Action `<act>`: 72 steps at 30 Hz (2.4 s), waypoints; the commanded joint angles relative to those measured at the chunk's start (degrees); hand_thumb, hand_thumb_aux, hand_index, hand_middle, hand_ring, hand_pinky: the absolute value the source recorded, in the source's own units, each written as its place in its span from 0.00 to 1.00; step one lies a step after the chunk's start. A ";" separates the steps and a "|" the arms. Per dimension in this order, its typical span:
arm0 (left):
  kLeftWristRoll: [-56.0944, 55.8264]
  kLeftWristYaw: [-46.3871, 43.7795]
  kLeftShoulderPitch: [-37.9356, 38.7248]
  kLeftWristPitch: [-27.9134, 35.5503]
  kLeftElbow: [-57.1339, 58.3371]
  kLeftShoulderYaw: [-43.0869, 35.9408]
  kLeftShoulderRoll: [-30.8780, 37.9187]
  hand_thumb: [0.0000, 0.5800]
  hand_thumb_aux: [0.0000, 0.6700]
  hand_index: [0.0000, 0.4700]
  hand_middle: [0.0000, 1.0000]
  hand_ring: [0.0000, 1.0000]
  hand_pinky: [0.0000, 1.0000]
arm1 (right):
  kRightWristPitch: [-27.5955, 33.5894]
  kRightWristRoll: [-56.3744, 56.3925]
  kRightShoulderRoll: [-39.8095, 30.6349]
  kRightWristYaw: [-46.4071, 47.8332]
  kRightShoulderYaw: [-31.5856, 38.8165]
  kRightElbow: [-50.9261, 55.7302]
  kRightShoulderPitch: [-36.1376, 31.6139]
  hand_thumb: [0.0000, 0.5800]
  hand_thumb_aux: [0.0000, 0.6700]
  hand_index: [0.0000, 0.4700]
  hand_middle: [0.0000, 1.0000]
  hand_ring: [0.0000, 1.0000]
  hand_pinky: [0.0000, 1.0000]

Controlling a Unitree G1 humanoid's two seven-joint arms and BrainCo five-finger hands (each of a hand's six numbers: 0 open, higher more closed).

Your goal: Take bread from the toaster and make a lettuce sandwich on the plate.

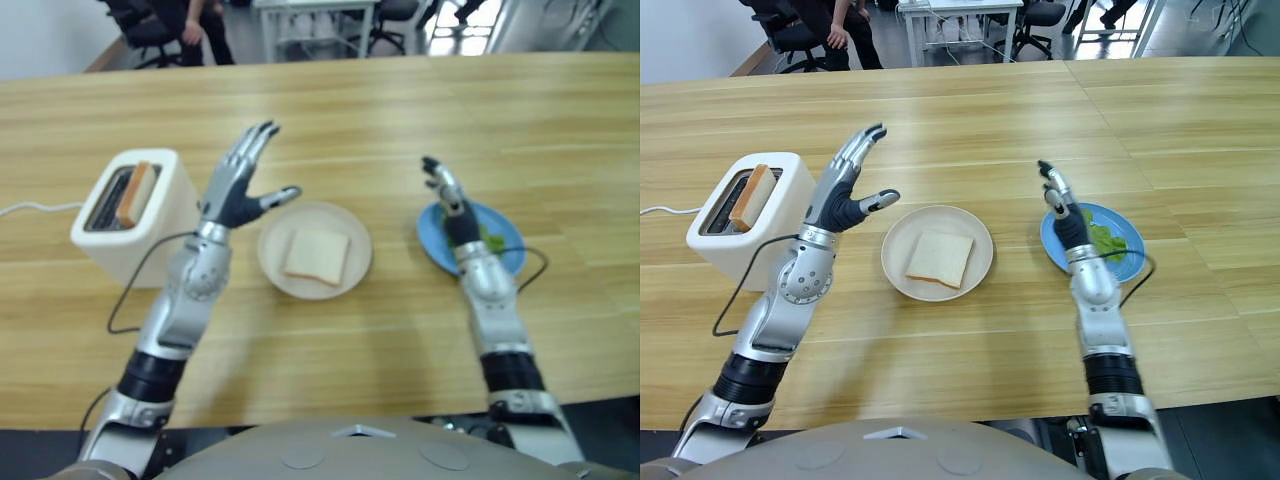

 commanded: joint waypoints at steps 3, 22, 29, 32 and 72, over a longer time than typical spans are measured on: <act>-9.08 -1.93 1.59 -2.68 12.02 1.28 -3.70 0.00 0.00 0.00 0.00 0.00 0.00 | 3.63 -31.70 -18.12 -15.79 3.20 4.79 -2.48 0.00 0.00 0.00 0.00 0.00 0.00; -19.80 -6.44 1.65 -5.60 22.45 3.68 -8.59 0.00 0.00 0.00 0.00 0.00 0.00 | 13.62 -58.88 -20.72 -31.22 39.73 58.84 -23.73 0.00 0.00 0.00 0.00 0.00 0.00; -19.67 -6.73 1.78 -5.47 22.74 3.58 -8.71 0.00 0.00 0.00 0.00 0.00 0.00 | 13.41 -56.23 -18.98 -32.63 42.13 61.39 -24.19 0.00 0.00 0.00 0.00 0.00 0.00; -19.58 -6.63 1.82 -5.43 22.92 3.48 -8.77 0.00 0.00 0.00 0.00 0.00 0.00 | 12.91 -54.86 -18.93 -32.46 42.25 61.81 -24.38 0.59 0.36 0.35 0.00 0.00 0.00; -19.73 -5.93 1.62 -7.93 26.62 3.55 -9.29 0.00 0.00 0.00 0.00 0.00 0.00 | 10.37 -41.31 -30.27 -33.06 32.02 30.13 -15.30 1.00 1.00 0.98 1.00 1.00 1.00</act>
